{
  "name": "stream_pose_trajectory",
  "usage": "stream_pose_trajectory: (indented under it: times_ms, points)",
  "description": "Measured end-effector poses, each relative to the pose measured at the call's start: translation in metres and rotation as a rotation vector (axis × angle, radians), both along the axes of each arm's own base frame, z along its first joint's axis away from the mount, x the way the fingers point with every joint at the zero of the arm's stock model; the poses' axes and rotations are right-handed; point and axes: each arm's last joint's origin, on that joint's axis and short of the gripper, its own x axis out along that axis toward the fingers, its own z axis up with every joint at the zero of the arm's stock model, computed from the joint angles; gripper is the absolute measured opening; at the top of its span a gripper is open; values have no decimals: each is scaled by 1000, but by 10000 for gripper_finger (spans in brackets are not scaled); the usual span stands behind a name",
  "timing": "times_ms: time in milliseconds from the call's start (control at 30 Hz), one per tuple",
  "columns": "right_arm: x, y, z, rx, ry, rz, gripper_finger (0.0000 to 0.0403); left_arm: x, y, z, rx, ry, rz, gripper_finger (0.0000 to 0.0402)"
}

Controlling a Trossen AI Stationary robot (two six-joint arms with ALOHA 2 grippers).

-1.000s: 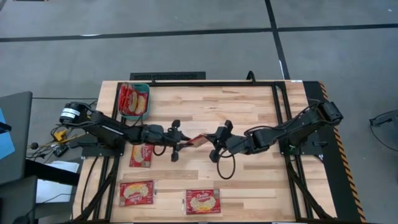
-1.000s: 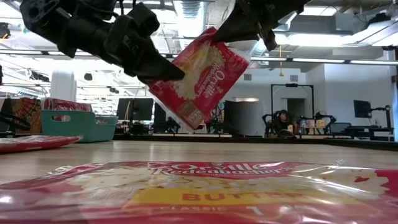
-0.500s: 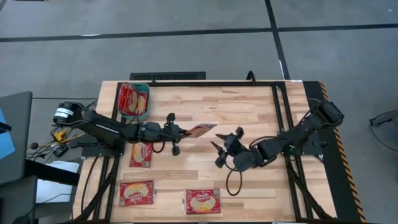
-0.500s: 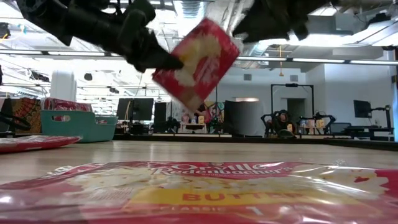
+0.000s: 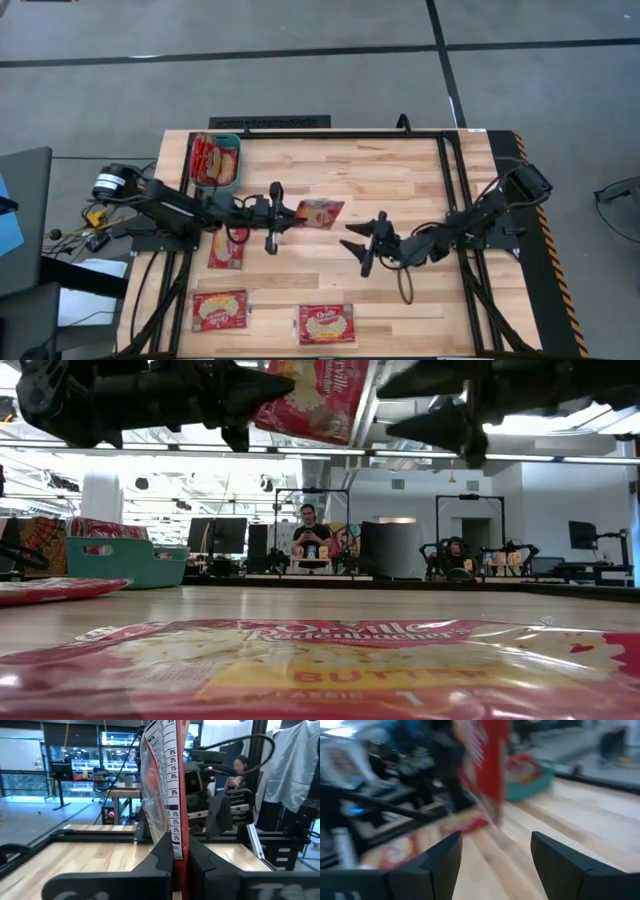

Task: Sort popcorn bags into baskets
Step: Put the red popcorn bag in the blue bin

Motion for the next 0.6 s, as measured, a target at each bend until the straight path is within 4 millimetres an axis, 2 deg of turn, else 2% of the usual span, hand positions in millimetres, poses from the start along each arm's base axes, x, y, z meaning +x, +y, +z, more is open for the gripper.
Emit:
stream_pose_trajectory:
  times_ms: [267, 367, 467, 533, 600]
  points:
    - [10, -19, 5, -50, -25, 60, 258, 14, -3, -2, 12, -23, -54, 1]
    - [13, -26, 5, -45, -24, 88, 242, 21, -4, -3, 15, -18, -73, 1]
    - [14, -28, 4, -46, -18, 114, 196, 28, -5, -5, 12, -8, -85, 4]
    - [14, -27, 4, -50, -13, 141, 141, 32, -5, -7, 7, -1, -87, 5]
    - [14, -26, 3, -65, -4, 161, 70, 34, -5, -8, 6, 3, -84, 5]
